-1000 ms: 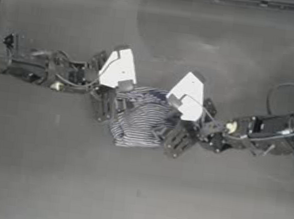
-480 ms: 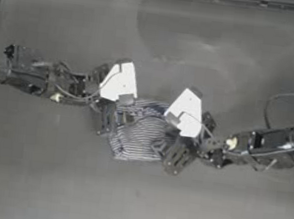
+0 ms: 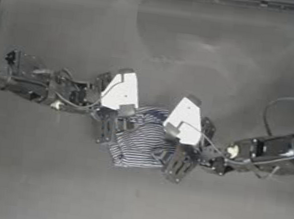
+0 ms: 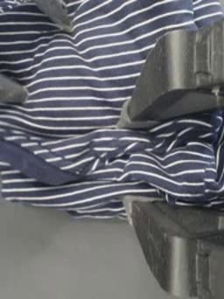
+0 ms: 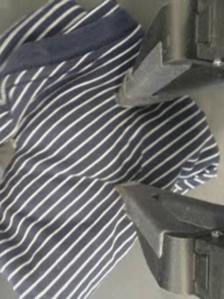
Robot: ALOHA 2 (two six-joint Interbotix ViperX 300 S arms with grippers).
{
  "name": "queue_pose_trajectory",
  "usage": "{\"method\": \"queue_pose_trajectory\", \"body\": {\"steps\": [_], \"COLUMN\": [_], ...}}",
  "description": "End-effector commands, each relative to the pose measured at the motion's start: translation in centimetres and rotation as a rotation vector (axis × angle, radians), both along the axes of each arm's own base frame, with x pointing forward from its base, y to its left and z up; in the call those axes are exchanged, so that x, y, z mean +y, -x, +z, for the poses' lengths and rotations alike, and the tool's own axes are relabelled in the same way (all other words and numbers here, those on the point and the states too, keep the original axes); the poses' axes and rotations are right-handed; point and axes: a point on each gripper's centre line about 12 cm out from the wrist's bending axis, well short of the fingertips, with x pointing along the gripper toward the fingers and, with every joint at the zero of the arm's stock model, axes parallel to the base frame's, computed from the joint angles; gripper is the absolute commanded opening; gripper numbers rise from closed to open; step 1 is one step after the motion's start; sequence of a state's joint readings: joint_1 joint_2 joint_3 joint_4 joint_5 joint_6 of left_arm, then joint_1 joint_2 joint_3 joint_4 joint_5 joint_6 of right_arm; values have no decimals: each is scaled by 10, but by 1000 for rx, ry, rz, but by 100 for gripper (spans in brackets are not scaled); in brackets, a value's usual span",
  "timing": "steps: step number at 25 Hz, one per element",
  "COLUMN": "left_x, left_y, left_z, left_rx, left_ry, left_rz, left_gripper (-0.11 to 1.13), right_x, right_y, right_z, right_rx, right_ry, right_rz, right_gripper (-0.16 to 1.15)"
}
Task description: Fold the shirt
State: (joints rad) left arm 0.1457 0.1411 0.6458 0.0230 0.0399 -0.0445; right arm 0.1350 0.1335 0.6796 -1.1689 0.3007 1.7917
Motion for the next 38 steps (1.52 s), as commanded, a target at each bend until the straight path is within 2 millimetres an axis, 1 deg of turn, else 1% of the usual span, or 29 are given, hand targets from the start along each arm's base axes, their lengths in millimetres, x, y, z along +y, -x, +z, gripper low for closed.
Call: {"method": "queue_pose_trajectory", "body": {"steps": [1, 6, 10, 15, 18, 20, 24, 28, 31, 34, 38], "left_x": [2, 2, 1, 0, -1, -1, -1, -5, -6, -7, -7], "left_y": [-3, 2, 7, 12, 18, 21, 23, 22, 24, 27, 28], "left_z": [42, 71, 84, 90, 87, 85, 89, 92, 89, 80, 67], "left_rx": [-107, -182, -228, -322, -370, -389, -419, -447, -468, -480, -514], "left_ry": [-22, -48, -62, -73, -77, -74, -77, -81, -85, -85, -98], "left_rz": [-2, -14, -18, -20, -20, -15, -15, -27, -33, -33, -43], "left_gripper": [82, 82, 83, 83, 83, 83, 83, 83, 83, 83, 83], "right_x": [0, -1, -2, -2, 0, 1, 6, 7, 7, 8, 12], "right_y": [-4, -2, -2, -2, 1, 4, 9, 14, 15, 10, 4], "right_z": [31, 51, 57, 68, 77, 84, 98, 92, 84, 72, 61], "right_rx": [-83, -140, -158, -191, -216, -245, -348, -429, -462, -436, -419], "right_ry": [37, 88, 127, 173, 212, 242, 279, 265, 305, 321, 328], "right_rz": [25, 75, 108, 147, 160, 163, 162, 156, 147, 148, 174], "right_gripper": [87, 87, 87, 87, 87, 87, 87, 87, 87, 87, 87]}}
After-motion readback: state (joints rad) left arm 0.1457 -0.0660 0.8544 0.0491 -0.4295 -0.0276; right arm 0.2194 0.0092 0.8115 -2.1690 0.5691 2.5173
